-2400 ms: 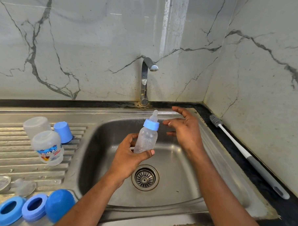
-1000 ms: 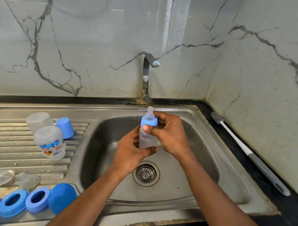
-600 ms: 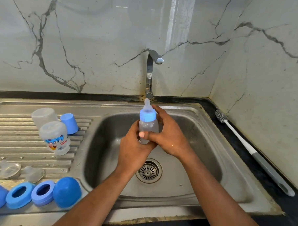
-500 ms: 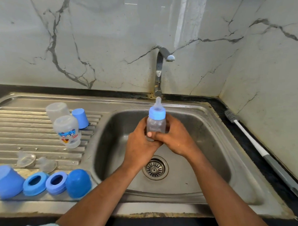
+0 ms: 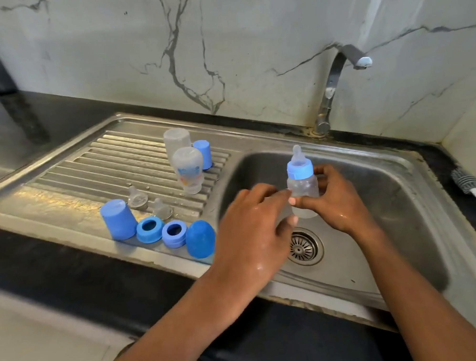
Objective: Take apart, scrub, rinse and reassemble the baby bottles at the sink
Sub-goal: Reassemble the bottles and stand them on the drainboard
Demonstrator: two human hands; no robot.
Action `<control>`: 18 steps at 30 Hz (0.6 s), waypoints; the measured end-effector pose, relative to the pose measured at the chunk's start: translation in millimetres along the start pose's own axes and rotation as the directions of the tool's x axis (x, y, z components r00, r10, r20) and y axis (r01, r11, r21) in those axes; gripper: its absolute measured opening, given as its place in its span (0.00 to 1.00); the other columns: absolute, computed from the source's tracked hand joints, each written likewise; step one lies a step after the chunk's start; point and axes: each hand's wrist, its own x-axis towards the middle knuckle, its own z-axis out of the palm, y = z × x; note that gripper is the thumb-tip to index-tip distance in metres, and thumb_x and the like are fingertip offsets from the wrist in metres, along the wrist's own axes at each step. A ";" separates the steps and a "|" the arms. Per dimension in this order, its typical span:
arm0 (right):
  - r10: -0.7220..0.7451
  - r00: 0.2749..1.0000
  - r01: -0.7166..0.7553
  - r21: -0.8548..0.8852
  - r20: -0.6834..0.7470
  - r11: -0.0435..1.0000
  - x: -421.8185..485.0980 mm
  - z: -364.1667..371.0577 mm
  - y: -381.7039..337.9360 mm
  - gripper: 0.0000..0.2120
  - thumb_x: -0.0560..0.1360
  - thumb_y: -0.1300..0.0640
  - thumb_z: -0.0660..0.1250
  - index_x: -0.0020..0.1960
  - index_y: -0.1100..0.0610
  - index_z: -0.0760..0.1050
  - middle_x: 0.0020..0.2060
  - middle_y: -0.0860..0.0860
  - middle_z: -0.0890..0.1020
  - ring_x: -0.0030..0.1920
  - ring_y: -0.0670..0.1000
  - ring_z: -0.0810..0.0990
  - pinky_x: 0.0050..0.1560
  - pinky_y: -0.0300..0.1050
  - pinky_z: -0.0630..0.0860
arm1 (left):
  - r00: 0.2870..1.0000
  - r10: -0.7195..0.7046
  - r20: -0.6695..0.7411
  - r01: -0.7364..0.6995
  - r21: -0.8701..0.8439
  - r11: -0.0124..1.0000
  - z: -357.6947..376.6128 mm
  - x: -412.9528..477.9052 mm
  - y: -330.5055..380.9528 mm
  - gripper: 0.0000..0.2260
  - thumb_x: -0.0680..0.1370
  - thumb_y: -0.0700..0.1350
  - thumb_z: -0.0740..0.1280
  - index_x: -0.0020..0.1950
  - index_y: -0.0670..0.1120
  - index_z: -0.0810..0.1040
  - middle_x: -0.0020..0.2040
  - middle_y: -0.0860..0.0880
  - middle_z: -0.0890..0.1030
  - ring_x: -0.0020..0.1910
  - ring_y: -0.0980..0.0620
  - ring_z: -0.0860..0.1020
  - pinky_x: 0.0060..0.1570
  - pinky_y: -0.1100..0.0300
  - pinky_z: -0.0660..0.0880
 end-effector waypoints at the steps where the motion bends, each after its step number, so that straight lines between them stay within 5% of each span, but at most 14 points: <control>1: 0.004 1.000 -0.004 -0.003 0.008 1.000 0.2 -0.4 0.1 0.38 0.65 0.48 0.80 0.70 0.53 0.67 0.64 0.51 0.78 0.54 0.46 0.75 0.52 0.41 0.71 | 0.989 0.005 -0.149 -0.005 -0.005 1.000 -13.1 -8.5 -8.0 0.16 0.75 0.48 0.71 0.62 0.48 0.81 0.55 0.49 0.80 0.53 0.49 0.77 0.52 0.54 0.77; 4: 0.013 1.000 -0.013 -0.011 0.014 1.000 1.2 -0.1 -0.1 0.39 0.65 0.49 0.80 0.71 0.53 0.67 0.64 0.51 0.77 0.54 0.46 0.74 0.52 0.42 0.70 | 0.889 -0.067 -0.452 0.121 0.092 0.988 -56.5 -30.3 -47.9 0.13 0.76 0.45 0.70 0.59 0.45 0.82 0.55 0.44 0.79 0.53 0.44 0.77 0.55 0.56 0.71; 7: 0.019 0.999 -0.017 -0.035 0.043 0.999 0.3 1.7 -0.9 0.39 0.65 0.49 0.81 0.70 0.53 0.67 0.64 0.52 0.77 0.54 0.47 0.74 0.53 0.43 0.69 | 0.791 -0.239 -0.563 0.412 0.202 0.889 -91.9 -47.1 -96.4 0.17 0.77 0.45 0.72 0.65 0.44 0.78 0.62 0.39 0.74 0.59 0.40 0.72 0.60 0.48 0.69; 11: 0.021 0.998 -0.018 -0.046 0.063 0.999 -1.2 3.9 -3.5 0.39 0.65 0.50 0.81 0.71 0.54 0.66 0.65 0.53 0.77 0.55 0.48 0.74 0.54 0.44 0.70 | 0.698 -0.567 -0.438 0.688 0.189 0.701 -109.7 -54.8 -128.6 0.29 0.75 0.55 0.72 0.72 0.47 0.71 0.71 0.42 0.70 0.68 0.36 0.67 0.65 0.37 0.65; 18: 0.031 0.998 -0.026 -0.071 0.063 0.997 -1.0 4.6 -4.0 0.39 0.65 0.50 0.81 0.71 0.53 0.66 0.66 0.54 0.76 0.55 0.48 0.73 0.55 0.44 0.70 | 0.671 -0.712 -0.207 0.740 0.241 0.628 -112.8 -49.5 -140.3 0.29 0.71 0.64 0.71 0.68 0.51 0.77 0.64 0.44 0.80 0.64 0.38 0.74 0.62 0.43 0.65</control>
